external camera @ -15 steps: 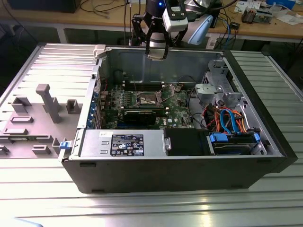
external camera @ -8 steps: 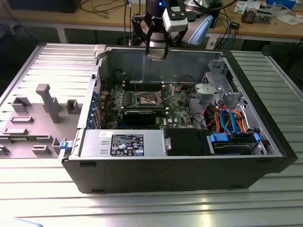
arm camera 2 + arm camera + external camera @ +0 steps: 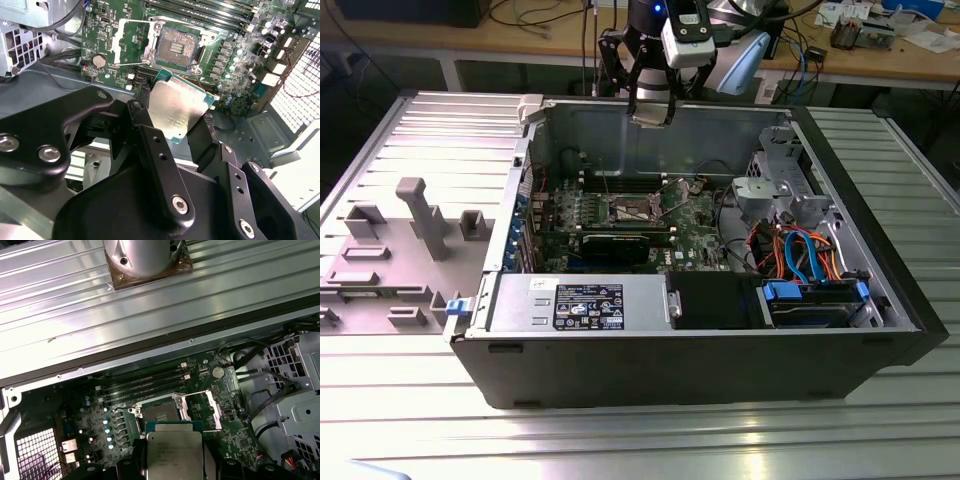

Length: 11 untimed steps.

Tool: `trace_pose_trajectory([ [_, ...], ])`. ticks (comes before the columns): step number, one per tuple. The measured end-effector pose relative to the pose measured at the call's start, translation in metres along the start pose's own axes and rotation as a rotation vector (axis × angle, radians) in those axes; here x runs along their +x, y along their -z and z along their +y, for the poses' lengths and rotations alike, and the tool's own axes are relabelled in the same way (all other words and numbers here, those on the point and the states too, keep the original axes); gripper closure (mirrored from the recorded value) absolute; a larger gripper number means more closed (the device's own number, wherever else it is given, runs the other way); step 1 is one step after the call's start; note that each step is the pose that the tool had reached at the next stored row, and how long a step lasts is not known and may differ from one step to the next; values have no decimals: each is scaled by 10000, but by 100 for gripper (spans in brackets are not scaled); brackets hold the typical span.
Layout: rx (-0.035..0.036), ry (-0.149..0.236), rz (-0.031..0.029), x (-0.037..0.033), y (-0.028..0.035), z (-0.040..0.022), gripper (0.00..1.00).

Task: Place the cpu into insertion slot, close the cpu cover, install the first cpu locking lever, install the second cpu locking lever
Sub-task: 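Place the cpu into insertion slot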

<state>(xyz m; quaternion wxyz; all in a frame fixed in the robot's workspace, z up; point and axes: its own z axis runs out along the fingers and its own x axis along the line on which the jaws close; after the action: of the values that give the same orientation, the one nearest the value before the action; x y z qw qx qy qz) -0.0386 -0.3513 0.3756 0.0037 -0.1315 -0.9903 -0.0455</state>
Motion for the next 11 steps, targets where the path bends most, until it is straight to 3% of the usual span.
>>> trace_pose_trajectory([
  [11,0,-45,-4,0,0,0,45],
])
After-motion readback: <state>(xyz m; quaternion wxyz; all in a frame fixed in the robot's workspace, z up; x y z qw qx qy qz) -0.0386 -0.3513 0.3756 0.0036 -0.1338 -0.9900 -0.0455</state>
